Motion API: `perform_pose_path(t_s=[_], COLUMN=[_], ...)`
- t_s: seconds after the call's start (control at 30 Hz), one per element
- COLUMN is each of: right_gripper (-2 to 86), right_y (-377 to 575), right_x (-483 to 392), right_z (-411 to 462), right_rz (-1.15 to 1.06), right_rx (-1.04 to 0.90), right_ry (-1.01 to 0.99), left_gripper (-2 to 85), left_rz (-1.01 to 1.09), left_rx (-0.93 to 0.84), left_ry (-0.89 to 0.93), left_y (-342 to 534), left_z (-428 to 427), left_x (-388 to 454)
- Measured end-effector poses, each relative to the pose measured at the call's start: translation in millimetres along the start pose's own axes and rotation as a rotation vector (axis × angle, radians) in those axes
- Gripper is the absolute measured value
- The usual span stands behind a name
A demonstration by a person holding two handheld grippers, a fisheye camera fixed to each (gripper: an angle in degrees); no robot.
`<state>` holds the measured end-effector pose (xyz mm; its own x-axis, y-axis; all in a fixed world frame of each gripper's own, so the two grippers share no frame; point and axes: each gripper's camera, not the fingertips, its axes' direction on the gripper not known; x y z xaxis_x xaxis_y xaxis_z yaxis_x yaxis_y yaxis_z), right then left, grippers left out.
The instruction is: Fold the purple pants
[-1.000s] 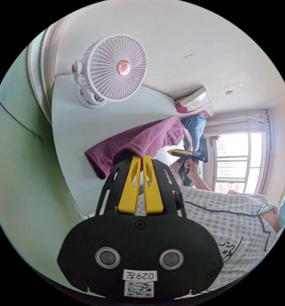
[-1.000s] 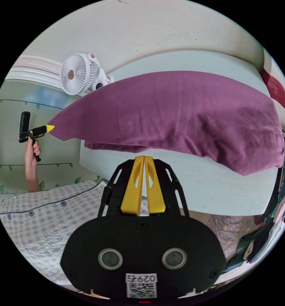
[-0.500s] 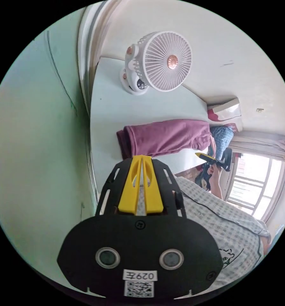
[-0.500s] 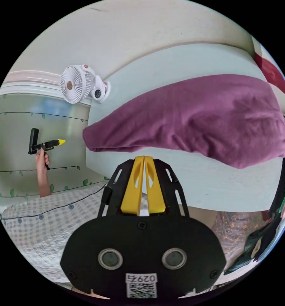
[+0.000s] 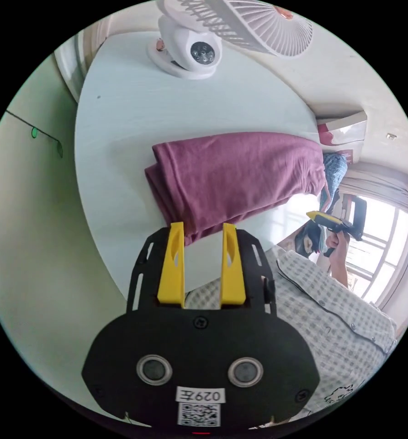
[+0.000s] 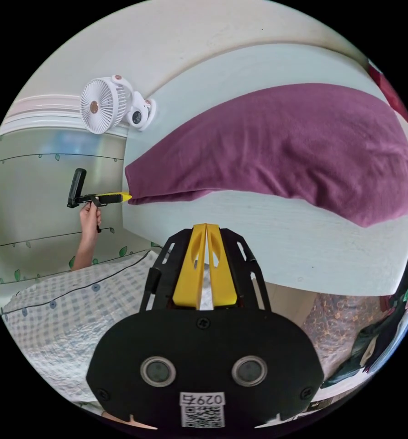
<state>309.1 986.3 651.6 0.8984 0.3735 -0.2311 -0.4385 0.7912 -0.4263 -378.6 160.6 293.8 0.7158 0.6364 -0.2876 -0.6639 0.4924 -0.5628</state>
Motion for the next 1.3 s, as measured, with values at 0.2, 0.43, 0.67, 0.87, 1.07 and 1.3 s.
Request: perform_pose_path(t_s=[0.2,0.43,0.67,0.87,1.07,1.3], right_gripper=[-0.4,-0.4,-0.4,-0.4,-0.4,-0.4], right_y=[10,12,23,30,25,39], right_x=[10,22,59,92,77,101], right_z=[-5,5,-34,-44,-24,-20], right_rz=[0.020,0.029,0.112,0.172,0.096,0.129], right_rx=[0.022,-0.014,0.037,0.117,0.060,0.037], right_ry=[0.011,0.011,0.121,-0.076,-0.122,-0.136], left_gripper=[-0.8,-1.0,-0.9,-0.2,12.9,2.7], left_rz=[0.040,0.060,-0.031,0.089,0.121,0.147], left_rx=[0.102,0.002,0.096,0.244,0.039,0.132], left_ry=[-0.003,-0.033,-0.087,-0.073,-0.269,-0.388], left_y=[33,36,63,53,-24,-16], left_z=[-42,-25,-65,-85,-36,-57], left_x=[26,21,19,45,58,69])
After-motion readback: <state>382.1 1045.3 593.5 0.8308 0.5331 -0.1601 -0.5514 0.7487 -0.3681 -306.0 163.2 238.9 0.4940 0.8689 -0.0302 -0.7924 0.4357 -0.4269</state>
